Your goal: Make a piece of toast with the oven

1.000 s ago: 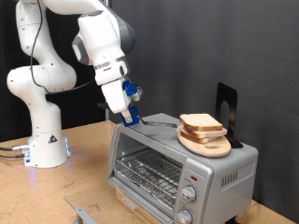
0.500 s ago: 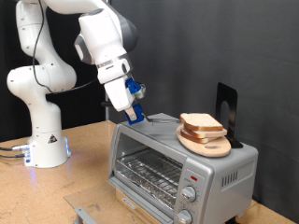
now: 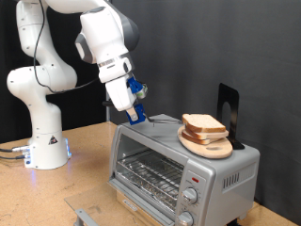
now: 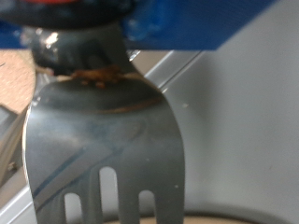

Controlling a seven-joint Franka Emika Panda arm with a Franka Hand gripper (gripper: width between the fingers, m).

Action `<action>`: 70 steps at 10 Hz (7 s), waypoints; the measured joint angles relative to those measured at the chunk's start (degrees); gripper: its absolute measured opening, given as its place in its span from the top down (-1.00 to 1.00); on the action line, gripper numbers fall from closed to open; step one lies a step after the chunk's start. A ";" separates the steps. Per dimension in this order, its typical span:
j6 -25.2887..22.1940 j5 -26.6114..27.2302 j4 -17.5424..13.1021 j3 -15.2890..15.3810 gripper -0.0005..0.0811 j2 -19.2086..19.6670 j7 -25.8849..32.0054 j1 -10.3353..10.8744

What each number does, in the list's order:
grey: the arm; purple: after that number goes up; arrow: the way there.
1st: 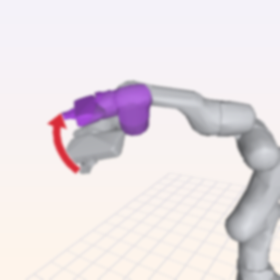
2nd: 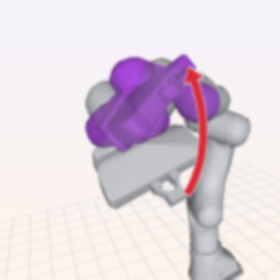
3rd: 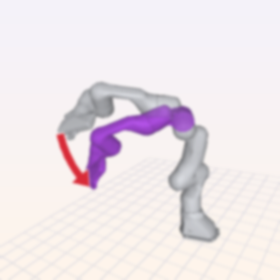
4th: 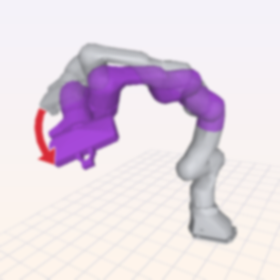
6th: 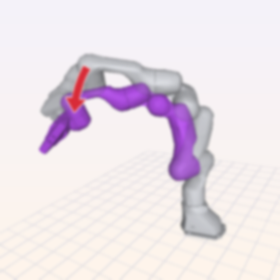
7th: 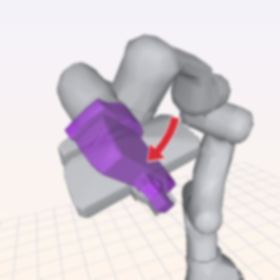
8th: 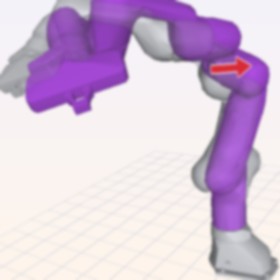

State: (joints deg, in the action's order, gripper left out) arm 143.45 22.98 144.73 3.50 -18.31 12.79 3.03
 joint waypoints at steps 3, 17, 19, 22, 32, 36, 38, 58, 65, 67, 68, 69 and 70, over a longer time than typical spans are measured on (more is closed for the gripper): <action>-1.89 -0.90 -2.33 0.21 0.05 2.57 -1.76 -0.08; -4.48 1.64 -3.43 -1.76 0.05 1.40 2.48 -0.10; -4.49 1.18 -3.73 -1.41 0.05 1.29 1.50 -0.10; -4.55 -1.10 -4.08 -0.42 0.05 2.08 -2.37 -0.10; -4.73 -2.94 -10.44 1.88 0.05 8.95 -7.00 0.09; -5.03 -2.88 -11.29 3.15 0.05 8.98 -7.26 0.45; -6.00 -2.94 -12.15 3.60 0.05 9.12 -8.22 0.45; -14.30 -11.16 -25.09 4.99 0.05 19.38 -22.08 0.46; -2.80 -3.36 -16.09 4.27 0.05 12.71 -15.45 0.28; -5.81 -2.16 -14.93 3.37 0.05 10.29 -13.57 0.07; -5.56 -2.19 -14.93 3.42 0.05 10.48 -13.64 0.07; -4.86 -1.47 -14.67 3.37 0.05 10.55 -12.96 0.07; -4.41 1.13 -13.84 2.85 0.05 10.06 -9.98 0.08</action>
State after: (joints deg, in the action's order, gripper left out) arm 139.04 24.10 130.89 6.35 -8.25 2.81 3.10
